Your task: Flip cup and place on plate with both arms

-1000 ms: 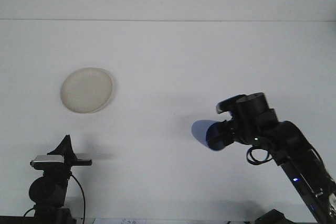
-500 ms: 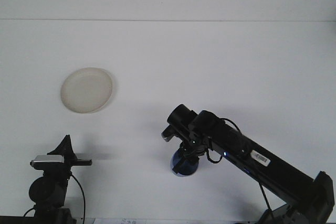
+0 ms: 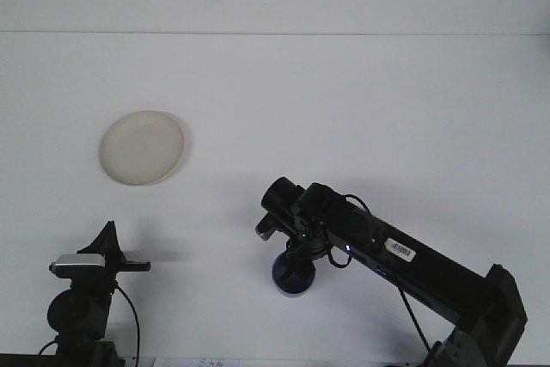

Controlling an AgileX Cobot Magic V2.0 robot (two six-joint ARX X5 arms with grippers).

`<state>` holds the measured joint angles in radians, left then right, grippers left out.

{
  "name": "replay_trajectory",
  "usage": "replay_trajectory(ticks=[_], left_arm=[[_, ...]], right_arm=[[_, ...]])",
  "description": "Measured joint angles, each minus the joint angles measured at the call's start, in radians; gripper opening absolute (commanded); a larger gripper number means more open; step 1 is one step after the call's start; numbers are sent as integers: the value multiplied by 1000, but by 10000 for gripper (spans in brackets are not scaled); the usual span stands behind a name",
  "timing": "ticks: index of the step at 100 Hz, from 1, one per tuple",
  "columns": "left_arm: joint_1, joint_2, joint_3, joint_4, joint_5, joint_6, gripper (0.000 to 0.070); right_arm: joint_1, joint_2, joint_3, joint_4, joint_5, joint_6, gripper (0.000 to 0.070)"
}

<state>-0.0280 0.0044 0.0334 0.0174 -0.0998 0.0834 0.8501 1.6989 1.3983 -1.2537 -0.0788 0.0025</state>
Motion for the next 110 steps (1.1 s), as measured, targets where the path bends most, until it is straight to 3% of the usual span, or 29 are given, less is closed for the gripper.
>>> replay_trajectory(ticks=[34, 60, 72, 110], left_arm=[[0, 0, 0, 0, 0, 0, 15], [0, 0, 0, 0, 0, 0, 15], [0, 0, 0, 0, 0, 0, 15], [0, 0, 0, 0, 0, -6, 15]], right_arm=[[-17, -97, 0, 71, 10, -25, 445], [-37, -444, 0, 208, 207, -24, 444], [-37, -637, -16, 320, 235, -24, 444], [-37, -1268, -544, 661, 240, -22, 443]])
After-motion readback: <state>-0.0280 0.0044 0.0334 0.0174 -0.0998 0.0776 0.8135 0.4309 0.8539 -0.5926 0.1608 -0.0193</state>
